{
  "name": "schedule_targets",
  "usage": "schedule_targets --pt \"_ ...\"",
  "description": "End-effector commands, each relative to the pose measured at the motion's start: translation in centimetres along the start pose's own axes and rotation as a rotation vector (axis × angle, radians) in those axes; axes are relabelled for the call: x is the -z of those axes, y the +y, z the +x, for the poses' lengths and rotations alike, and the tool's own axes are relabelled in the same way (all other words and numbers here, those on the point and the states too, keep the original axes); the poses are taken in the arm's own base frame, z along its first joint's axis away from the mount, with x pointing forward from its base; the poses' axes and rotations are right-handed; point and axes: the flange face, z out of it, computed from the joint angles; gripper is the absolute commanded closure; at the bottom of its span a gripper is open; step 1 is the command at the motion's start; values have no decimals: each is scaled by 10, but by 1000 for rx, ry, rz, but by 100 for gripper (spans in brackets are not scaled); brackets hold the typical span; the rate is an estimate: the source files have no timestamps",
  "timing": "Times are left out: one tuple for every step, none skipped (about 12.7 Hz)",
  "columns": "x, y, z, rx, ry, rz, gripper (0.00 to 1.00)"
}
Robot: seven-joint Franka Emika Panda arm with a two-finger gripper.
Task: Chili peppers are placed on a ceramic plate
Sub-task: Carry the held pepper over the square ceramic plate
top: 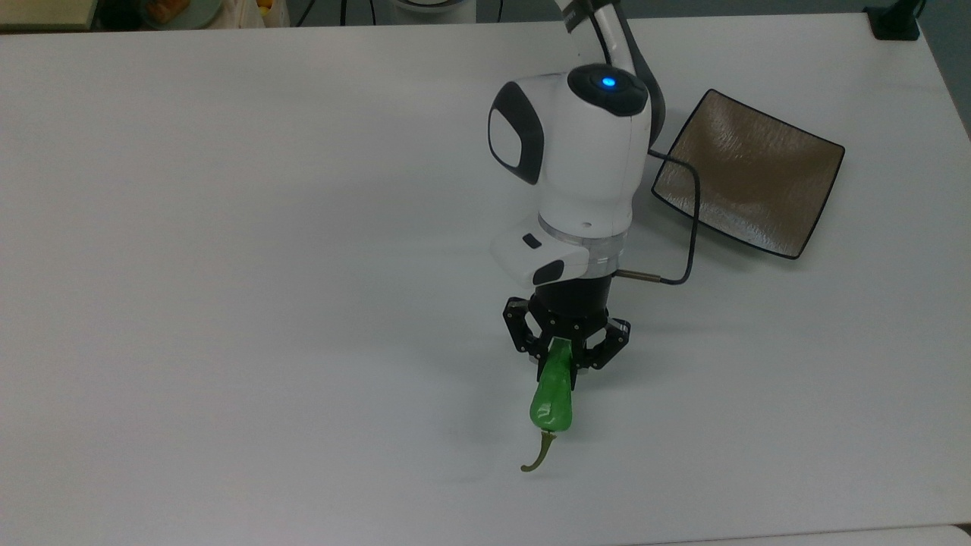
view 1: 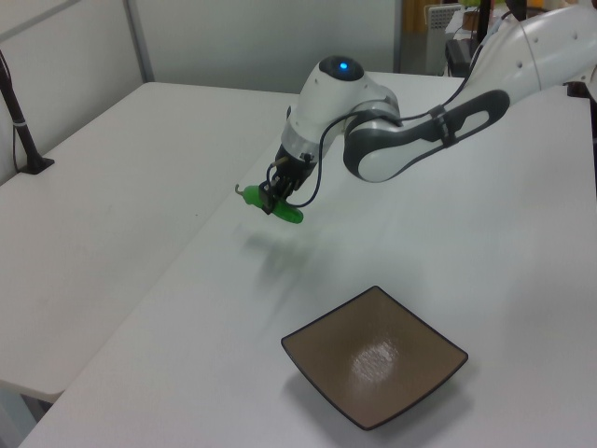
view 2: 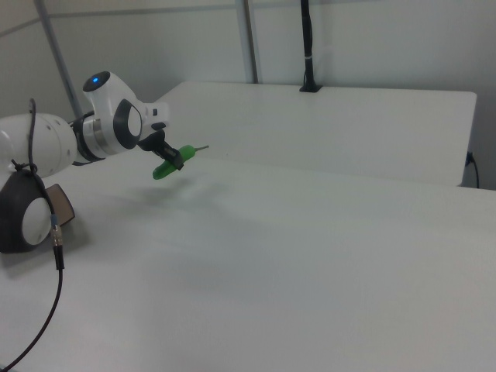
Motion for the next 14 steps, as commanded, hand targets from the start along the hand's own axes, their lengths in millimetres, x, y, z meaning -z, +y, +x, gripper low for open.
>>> schedule_targets --pt "59 6 -16 -13 -27 22 74" --pt "69 3 -21 -24 -35 28 74" --pt "75 3 -25 -30 -38 29 74" --pt "81 1 -28 -32 -43 32 74" --pt "88 -5 -37 -36 -59 40 74" --pt "96 -13 -49 -25 -70 47 74" --pt "107 -21 -59 -23 -77 55 74" --pt "119 -29 -68 -25 -80 65 74" --pt "130 -38 -77 -30 -84 77 74" --pt "142 -45 -85 -38 -86 86 74" --pt "152 -54 -100 -35 -96 96 74" --pt "161 -63 -114 -29 -105 102 74" --pt "167 -70 -124 -35 -114 107 74" --pt "169 -79 -136 -38 -137 102 74"
